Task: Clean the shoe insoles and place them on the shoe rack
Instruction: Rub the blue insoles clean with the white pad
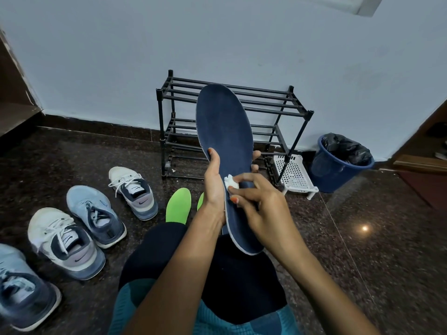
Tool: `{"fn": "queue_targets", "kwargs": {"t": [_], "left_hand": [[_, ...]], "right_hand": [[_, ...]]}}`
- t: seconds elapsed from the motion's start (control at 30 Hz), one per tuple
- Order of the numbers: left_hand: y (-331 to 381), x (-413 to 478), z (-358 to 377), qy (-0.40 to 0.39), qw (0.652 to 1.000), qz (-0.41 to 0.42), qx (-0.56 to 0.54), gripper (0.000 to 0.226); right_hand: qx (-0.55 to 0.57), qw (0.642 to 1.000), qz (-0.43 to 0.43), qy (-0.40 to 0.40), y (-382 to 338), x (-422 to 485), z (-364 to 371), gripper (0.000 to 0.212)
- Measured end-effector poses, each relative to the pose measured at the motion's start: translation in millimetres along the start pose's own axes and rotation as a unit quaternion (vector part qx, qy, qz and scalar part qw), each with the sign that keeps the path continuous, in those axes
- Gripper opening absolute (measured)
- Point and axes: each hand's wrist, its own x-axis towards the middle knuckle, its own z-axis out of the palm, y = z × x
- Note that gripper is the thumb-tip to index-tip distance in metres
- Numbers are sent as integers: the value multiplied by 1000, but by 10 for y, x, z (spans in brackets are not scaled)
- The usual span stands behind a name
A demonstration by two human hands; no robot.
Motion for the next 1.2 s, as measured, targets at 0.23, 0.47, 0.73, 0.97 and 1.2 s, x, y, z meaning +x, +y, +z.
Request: {"fn": "queue_targets", "kwargs": {"t": [0.23, 0.47, 0.73, 0.97, 1.2], "left_hand": [[-2, -24, 26, -23, 1000, -18, 10, 84], [9, 0, -15, -2, 1000, 0, 13, 83], [-22, 10, -2, -4, 1000, 5, -6, 76], [-13, -13, -14, 3, 1000, 13, -2, 75], [-22, 14, -20, 28, 999, 30, -11, 73]], "right_hand": [[68, 994, 66, 50, 23, 67, -18, 27], [21, 999, 16, 35, 23, 36, 61, 20], [22, 997, 15, 76, 70, 14, 78, 13], [11, 995, 16, 102, 66, 92, 114, 13], [23, 995, 26, 93, 19, -11, 117, 12]]}}
